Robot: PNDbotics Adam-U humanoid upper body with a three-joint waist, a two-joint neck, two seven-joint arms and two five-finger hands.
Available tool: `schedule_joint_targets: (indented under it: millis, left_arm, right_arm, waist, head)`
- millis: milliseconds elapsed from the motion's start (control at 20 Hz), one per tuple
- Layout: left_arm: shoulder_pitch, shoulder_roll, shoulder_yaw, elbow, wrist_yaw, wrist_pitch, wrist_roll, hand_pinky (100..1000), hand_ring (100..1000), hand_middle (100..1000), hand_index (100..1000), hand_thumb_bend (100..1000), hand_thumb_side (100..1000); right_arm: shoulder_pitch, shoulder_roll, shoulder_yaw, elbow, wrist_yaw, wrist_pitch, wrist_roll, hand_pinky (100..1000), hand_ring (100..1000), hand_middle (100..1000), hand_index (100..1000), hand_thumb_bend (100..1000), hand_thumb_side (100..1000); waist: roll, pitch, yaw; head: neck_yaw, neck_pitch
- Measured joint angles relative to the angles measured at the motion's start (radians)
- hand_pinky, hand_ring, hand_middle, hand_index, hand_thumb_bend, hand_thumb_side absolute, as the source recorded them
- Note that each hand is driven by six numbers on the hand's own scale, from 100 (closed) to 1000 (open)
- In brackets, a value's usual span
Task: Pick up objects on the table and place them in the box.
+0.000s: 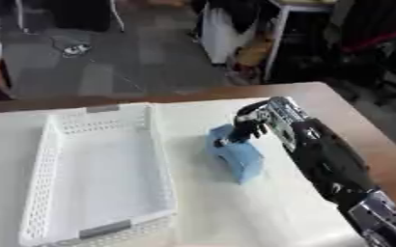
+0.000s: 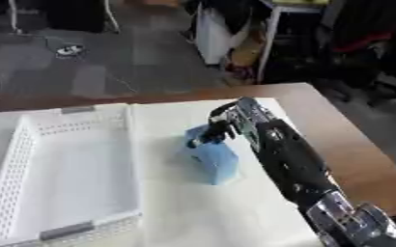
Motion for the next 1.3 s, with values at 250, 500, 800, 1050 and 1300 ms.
schedule_joint_targets:
  millis: [250, 500, 800, 1050, 1300]
  left_arm:
    - [0.006, 0.008, 0.0, 0.0, -0.001, 0.002, -0.002, 541, 693, 768, 756, 664, 960]
    - [0.012, 0.008, 0.0, 0.0, -0.002, 0.003, -0.003, 540, 693, 767, 756, 665, 960]
    - [0.012, 0.008, 0.0, 0.0, -0.004, 0.003, -0.003, 541, 693, 767, 756, 665, 960]
    - [0.011, 0.008, 0.0, 0.0, -0.004, 0.003, -0.003, 541, 693, 767, 756, 665, 960]
    - [0.004, 0.008, 0.0, 0.0, -0.004, 0.003, -0.003, 542, 693, 767, 756, 665, 960]
  right_arm:
    - [0.0, -0.008, 0.0, -0.032, 0.0, 0.007, -0.001, 561, 721, 744, 765, 554, 1000]
    - [0.0, -0.008, -0.001, -0.07, 0.001, 0.014, 0.001, 634, 821, 853, 844, 554, 1000]
    - [0.002, -0.007, -0.007, -0.099, 0.001, 0.031, 0.0, 736, 879, 918, 928, 568, 1000]
    - [0.009, -0.006, -0.012, -0.099, 0.002, 0.047, -0.006, 755, 883, 922, 927, 580, 1000]
    - [0.01, -0.004, -0.012, -0.079, 0.011, 0.051, -0.01, 774, 899, 956, 939, 615, 1000]
  waist:
    - [0.0, -0.006, -0.006]
    - [0.0, -0.008, -0.011]
    - [0.0, -0.009, -0.011]
    - [0.0, -0.007, -0.005]
    - [-0.002, -0.005, 0.0]
  head:
    - [-0.013, -0.001]
    - [-0.02, -0.001]
    - [-0.027, -0.002]
    - [-0.029, -0.008]
    - [-0.029, -0.009]
